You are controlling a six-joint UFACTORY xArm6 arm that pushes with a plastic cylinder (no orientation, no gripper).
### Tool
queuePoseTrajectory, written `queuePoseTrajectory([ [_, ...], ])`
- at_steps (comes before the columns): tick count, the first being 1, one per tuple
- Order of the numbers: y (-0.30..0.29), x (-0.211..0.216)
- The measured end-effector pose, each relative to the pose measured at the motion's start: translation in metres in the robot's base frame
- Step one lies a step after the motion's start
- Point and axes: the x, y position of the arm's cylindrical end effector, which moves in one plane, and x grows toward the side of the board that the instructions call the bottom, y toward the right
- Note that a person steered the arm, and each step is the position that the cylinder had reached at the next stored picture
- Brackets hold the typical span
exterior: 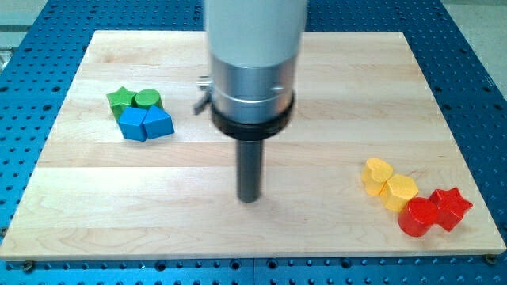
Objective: Separate theblue blocks from the green blocks
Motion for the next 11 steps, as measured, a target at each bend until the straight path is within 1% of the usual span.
queuePoseTrajectory([
  [1,-0.121,-0.005],
  [2,-0.214,-0.029],
  [3,-0.239,-0.08],
  [4,-0.223,-0.135],
  [5,-0.194,-0.161],
  [6,-0.179,-0.157],
  [7,-0.179,-0.13],
  [8,-0.144,-0.121],
  [9,-0.093,-0.117],
  [10,-0.07,-0.104],
  [11,-0.028,-0.105],
])
